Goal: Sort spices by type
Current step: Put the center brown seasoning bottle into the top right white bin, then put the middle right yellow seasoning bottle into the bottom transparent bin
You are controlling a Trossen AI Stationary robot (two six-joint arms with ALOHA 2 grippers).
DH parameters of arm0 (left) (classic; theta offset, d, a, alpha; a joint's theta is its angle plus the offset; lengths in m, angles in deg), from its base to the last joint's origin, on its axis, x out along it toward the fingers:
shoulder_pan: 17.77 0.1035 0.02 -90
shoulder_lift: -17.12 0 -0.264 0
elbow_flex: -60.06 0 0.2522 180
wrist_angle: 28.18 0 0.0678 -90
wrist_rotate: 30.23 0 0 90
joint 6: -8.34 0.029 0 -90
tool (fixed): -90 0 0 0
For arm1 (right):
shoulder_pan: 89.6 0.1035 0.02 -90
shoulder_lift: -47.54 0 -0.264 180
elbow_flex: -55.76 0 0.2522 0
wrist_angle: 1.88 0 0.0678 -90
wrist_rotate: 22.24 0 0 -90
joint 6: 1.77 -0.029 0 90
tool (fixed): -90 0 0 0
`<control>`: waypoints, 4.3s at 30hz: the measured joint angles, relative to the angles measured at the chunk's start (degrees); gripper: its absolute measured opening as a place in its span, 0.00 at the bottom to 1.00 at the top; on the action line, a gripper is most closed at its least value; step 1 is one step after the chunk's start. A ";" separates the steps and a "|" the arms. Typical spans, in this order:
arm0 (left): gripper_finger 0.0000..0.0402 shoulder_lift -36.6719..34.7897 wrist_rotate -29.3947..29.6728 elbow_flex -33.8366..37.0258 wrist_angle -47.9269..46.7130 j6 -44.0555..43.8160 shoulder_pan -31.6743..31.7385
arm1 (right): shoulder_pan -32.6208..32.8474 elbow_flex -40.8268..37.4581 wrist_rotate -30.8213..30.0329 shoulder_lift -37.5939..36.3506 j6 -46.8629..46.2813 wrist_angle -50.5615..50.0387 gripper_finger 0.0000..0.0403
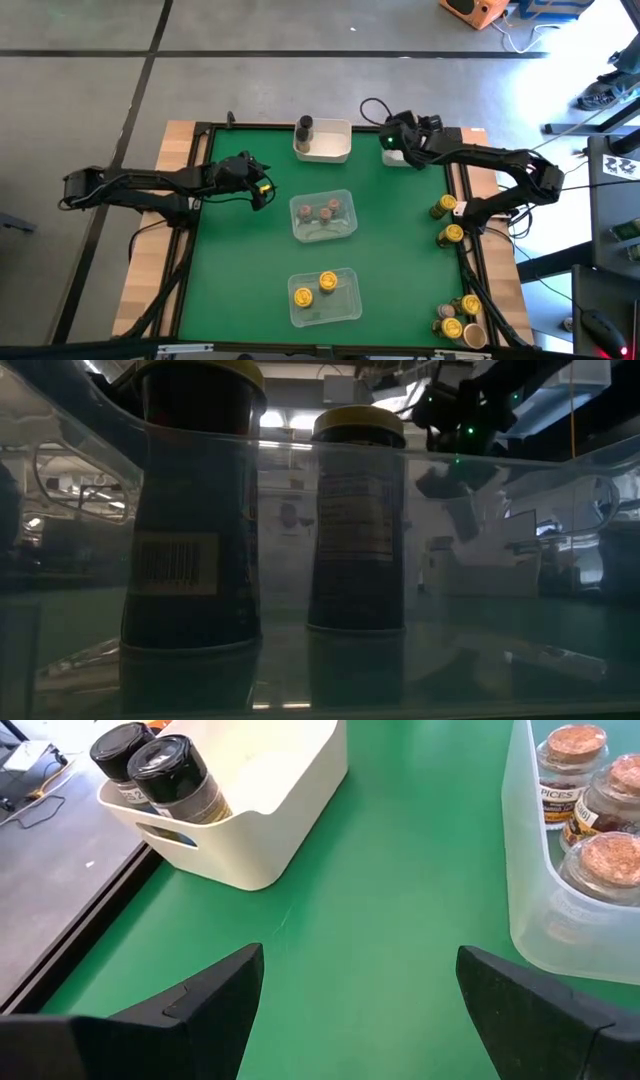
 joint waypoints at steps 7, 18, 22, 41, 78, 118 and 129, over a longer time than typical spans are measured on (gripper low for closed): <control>0.78 0.00 0.00 0.00 -0.04 0.57 0.00 | -0.84 -3.20 -0.12 0.00 -4.31 -0.06 0.68; 0.78 0.00 -0.02 0.02 -0.04 0.30 0.00 | -6.64 -8.56 9.26 0.02 -6.20 5.80 0.68; 0.78 0.00 -0.02 0.02 -0.04 0.30 0.00 | -7.88 -10.25 10.02 0.00 -5.88 9.43 0.68; 0.78 0.00 -0.02 0.04 -0.02 0.61 0.00 | -8.91 -18.40 14.00 -0.01 -7.75 18.73 0.68; 0.78 0.00 -0.07 0.04 0.59 -0.79 0.00 | 7.29 8.99 35.89 -12.26 -21.88 -45.61 0.84; 0.78 -0.02 -12.66 0.04 7.23 3.21 -0.02 | 18.59 -8.09 45.92 -8.08 -56.63 -56.83 0.84; 0.78 -0.02 -12.66 0.04 7.15 3.34 0.00 | 18.59 -8.03 51.88 -5.40 -50.87 -52.91 0.84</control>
